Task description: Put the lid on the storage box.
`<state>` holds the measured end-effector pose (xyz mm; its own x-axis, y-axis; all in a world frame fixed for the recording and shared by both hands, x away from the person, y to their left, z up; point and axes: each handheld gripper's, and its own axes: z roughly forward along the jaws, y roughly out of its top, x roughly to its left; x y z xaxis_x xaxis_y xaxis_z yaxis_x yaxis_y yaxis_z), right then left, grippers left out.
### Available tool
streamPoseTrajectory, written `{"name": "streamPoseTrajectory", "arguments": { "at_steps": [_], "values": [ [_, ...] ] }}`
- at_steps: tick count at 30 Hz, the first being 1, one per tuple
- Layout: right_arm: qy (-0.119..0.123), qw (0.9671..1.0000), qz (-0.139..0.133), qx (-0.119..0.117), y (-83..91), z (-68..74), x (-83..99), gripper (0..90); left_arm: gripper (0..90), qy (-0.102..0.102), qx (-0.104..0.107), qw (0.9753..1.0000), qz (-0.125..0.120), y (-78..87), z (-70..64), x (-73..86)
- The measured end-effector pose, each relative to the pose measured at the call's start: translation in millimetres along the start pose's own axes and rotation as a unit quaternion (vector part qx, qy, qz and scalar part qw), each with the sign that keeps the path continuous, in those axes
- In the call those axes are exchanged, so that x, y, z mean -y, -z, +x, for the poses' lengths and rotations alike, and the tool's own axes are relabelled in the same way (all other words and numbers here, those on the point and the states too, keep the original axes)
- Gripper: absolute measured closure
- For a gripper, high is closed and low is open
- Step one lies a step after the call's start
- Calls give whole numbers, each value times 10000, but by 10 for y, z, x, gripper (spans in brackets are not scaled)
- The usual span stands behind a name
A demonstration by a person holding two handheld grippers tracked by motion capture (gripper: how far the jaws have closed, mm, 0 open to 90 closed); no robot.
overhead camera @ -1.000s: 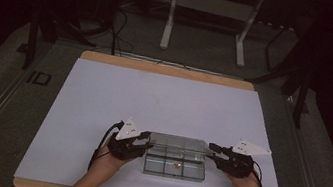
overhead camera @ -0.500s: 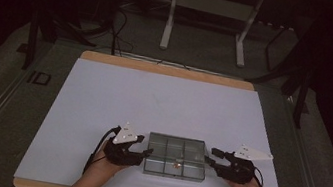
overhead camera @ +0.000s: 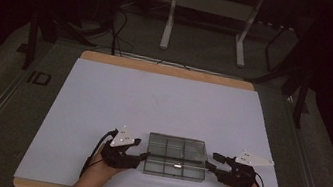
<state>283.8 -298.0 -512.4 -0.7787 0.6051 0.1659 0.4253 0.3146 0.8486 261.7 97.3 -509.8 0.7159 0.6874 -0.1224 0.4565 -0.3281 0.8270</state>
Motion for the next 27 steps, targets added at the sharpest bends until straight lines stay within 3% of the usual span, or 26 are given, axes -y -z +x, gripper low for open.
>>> {"name": "streamPoseTrajectory", "arguments": {
  "at_steps": [13,25,27],
  "values": [
    [144,9999,79,40,26,9,20,478,422,6,-71,9999,122,4,-1,37],
    [75,9997,213,101,-31,-47,88,478,422,135,-177,9992,324,-97,100,128],
    [97,9996,236,104,-45,-42,94,478,422,252,-128,9992,275,-99,127,137]
  ]
}}
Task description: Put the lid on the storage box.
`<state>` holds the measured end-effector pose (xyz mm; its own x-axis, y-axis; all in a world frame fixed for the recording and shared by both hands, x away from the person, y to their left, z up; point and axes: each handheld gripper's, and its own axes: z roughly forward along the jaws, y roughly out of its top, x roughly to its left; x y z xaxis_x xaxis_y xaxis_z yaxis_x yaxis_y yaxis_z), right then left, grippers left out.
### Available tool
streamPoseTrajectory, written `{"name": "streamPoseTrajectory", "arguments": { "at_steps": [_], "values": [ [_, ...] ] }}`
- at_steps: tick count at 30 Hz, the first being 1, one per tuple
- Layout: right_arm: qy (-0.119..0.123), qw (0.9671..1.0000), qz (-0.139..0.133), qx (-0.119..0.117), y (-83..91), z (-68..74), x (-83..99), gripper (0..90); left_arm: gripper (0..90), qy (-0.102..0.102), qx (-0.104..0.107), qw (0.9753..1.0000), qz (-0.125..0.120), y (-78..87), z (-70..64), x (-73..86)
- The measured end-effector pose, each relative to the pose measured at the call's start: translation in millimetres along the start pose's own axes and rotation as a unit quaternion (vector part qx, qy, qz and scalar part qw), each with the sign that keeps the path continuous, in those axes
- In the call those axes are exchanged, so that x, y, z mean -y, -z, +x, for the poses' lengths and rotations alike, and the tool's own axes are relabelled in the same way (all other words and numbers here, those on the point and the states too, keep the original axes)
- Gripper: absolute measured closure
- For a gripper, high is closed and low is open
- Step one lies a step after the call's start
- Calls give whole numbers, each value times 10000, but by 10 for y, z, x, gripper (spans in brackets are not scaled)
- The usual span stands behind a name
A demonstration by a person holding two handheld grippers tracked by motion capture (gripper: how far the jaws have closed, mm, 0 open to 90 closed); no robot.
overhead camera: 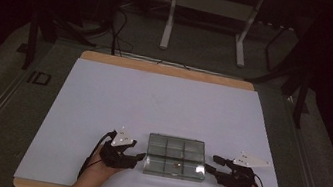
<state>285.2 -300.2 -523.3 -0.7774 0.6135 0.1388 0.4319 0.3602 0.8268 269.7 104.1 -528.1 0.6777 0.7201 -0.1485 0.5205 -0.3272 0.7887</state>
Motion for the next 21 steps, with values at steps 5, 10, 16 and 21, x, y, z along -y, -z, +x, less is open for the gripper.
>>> {"name": "streamPoseTrajectory", "arguments": {
  "at_steps": [5,10,16,21],
  "values": [
    [-18,10000,-16,65,-3,-11,20,472,421,69,-40,9999,-148,18,37,-17],
    [-14,9998,-13,222,13,-41,63,426,411,131,-31,9997,-226,25,64,-12],
    [-98,9986,-91,507,24,-116,88,311,403,209,36,9993,-315,29,97,9],
    [-190,9983,-254,485,35,-152,95,165,308,189,152,9985,-489,40,134,37]
  ]
}}
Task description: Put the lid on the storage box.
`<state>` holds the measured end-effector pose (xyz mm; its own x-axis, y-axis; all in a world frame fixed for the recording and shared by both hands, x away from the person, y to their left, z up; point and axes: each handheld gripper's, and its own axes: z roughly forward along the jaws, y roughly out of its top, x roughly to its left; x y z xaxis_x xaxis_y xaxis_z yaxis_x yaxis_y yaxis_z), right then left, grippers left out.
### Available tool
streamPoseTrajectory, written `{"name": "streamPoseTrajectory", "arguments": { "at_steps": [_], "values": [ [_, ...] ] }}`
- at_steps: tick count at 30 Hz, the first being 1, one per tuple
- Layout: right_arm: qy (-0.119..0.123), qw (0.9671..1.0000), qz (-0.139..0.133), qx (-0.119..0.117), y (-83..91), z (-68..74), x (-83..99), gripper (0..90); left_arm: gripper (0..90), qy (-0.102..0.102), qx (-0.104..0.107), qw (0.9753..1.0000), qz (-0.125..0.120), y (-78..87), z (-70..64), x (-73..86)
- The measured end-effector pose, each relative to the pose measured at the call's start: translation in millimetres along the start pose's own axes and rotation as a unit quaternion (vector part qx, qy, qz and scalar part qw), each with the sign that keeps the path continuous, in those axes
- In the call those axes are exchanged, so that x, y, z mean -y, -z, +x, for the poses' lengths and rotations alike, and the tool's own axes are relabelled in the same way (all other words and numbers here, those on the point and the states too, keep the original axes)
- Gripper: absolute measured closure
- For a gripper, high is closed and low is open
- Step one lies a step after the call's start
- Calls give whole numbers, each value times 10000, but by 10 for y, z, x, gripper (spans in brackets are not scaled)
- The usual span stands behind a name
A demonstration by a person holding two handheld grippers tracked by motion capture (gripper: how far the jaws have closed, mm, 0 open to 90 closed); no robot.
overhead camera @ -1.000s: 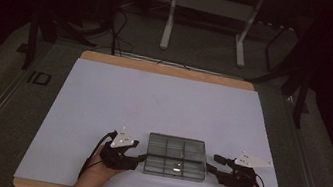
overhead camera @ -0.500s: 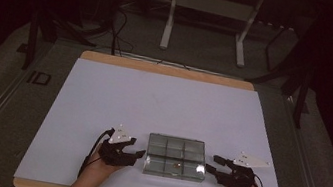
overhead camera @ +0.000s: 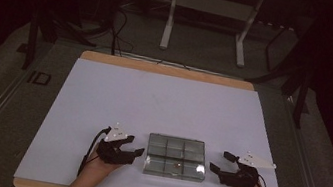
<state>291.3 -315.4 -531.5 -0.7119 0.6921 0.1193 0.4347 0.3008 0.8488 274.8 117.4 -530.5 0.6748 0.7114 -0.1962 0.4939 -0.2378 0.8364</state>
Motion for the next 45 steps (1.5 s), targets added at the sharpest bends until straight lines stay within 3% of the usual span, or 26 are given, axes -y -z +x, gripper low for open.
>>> {"name": "streamPoseTrajectory", "arguments": {
  "at_steps": [1,8,11,19,24,30,39,42,45],
  "values": [
    [-20,10000,-44,-35,1,-8,-2,146,236,19,6,10000,-30,7,4,0],
    [-169,9995,-250,71,17,-67,3,145,22,168,-72,9993,-321,53,60,19],
    [-165,9993,-286,185,35,-84,3,145,21,205,-185,9988,-400,58,73,29],
    [-136,9989,-247,369,59,-123,20,145,22,28,-256,9992,-316,19,69,64],
    [-129,9983,-279,485,103,-139,20,146,22,55,-361,9983,-459,47,71,67],
    [-180,9967,-383,690,168,-195,34,147,22,98,-552,9969,-547,82,101,69],
    [-132,9948,-335,952,215,-248,61,147,22,93,-706,9959,-560,98,140,81],
    [-92,9929,-324,1143,233,-249,59,148,22,61,-819,9952,-529,98,151,87],
    [-124,9920,-423,1185,258,-258,58,147,22,78,-891,9945,-543,106,159,88]
  ]
}}
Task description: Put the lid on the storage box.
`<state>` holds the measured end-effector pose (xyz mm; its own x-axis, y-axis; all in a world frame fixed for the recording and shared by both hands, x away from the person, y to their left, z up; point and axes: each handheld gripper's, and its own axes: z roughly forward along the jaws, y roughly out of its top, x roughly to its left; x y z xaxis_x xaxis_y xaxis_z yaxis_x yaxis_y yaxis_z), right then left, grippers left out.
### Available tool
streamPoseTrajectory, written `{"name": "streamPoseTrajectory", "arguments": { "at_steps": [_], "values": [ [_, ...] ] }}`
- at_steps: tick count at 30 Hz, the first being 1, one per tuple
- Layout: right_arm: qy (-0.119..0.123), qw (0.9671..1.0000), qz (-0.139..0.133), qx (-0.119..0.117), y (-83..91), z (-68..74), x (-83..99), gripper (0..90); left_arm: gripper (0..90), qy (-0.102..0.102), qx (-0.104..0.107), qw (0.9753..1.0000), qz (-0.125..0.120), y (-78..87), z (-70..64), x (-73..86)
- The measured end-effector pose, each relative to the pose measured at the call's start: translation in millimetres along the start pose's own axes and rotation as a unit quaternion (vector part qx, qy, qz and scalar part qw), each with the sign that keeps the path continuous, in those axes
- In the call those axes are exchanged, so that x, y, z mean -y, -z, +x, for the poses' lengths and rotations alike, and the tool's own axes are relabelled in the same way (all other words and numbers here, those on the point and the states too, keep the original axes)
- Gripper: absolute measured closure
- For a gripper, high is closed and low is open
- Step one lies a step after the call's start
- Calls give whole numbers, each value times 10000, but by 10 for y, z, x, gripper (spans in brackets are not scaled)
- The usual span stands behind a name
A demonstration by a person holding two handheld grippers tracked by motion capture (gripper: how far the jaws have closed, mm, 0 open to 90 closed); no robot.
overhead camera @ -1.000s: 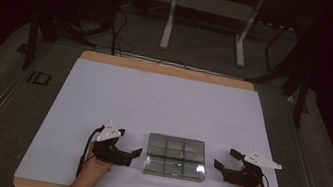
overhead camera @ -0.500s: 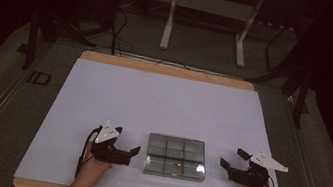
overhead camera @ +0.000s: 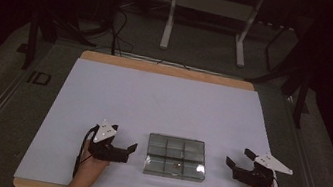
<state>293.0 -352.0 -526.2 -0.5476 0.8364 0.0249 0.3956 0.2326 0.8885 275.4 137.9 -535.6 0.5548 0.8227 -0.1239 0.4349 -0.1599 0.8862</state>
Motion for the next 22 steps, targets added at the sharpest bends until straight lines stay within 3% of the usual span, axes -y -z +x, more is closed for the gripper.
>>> {"name": "streamPoseTrajectory", "arguments": {
  "at_steps": [11,22],
  "values": [
    [21,9998,73,166,21,-48,19,147,22,95,-342,9994,-55,33,77,5],
    [-38,9999,62,99,20,-64,20,147,22,150,-362,9992,-10,24,96,12]
  ]
}}
